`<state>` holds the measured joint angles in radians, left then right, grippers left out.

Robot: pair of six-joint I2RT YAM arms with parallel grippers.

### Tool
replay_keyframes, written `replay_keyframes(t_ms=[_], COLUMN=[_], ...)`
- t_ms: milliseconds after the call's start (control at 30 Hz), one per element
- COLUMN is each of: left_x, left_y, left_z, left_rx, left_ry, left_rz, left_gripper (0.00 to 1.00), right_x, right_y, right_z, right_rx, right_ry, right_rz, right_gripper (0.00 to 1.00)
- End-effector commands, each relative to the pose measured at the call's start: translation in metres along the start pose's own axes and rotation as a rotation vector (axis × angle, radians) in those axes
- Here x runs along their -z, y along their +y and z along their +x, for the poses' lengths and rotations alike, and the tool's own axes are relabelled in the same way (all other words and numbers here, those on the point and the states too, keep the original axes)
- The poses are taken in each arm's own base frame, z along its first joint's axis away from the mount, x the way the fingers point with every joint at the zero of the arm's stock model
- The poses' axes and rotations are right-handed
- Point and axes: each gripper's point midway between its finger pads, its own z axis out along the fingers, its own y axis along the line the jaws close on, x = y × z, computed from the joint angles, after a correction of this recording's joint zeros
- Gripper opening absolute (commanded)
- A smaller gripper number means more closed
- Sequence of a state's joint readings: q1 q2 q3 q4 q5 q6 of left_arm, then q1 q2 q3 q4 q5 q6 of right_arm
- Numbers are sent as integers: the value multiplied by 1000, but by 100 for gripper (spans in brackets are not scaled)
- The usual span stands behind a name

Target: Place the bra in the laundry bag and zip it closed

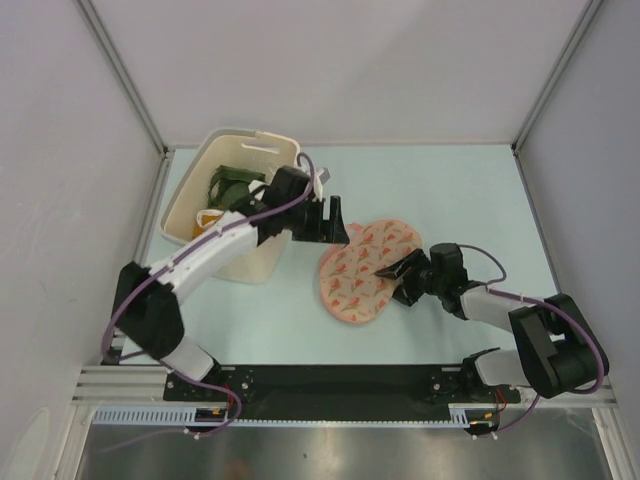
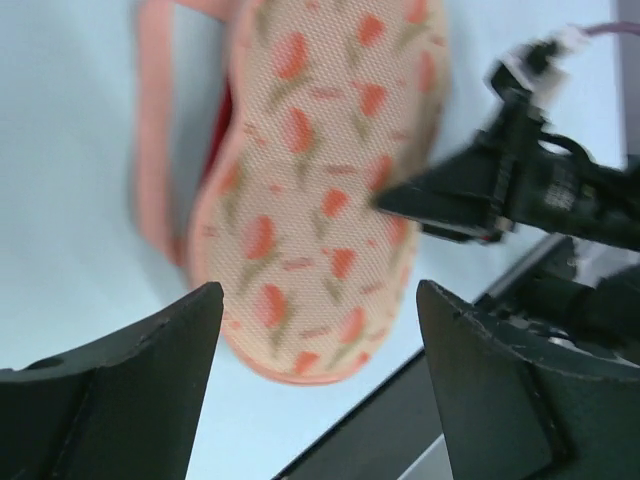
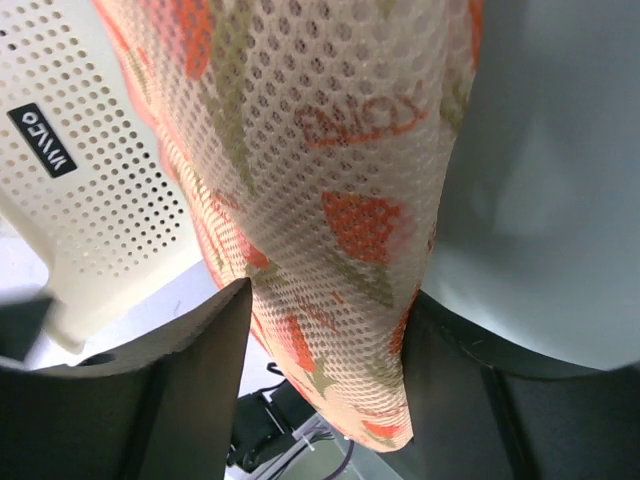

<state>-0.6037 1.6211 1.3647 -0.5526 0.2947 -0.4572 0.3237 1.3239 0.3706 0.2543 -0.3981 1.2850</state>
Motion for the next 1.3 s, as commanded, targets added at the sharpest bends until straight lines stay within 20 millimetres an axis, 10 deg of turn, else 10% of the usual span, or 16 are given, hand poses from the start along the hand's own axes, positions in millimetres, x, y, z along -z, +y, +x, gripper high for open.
replay_keyframes(t_ms=[0, 667, 900, 1067, 1267], left_x=[4, -92, -126, -145, -102], left_y=[-12, 54, 54, 45, 46], left_z=[72, 127, 99, 43, -2], left_rx=[135, 243, 191, 97, 20], left_ry=[90, 280, 320, 246, 76], left_rz=[53, -74, -29, -46, -166], left_gripper=[84, 68, 71, 73, 89], right_x=[-5, -1, -7, -15, -14], right_y=[-9, -23, -18, -13, -3], right_z=[-1, 6, -14, -25, -25], right_rx=[-43, 34, 18, 2, 13], right_ry=[-24, 88, 72, 79, 95], right_rz=[40, -42, -42, -52, -81], right_gripper=[65, 80, 81, 80, 77])
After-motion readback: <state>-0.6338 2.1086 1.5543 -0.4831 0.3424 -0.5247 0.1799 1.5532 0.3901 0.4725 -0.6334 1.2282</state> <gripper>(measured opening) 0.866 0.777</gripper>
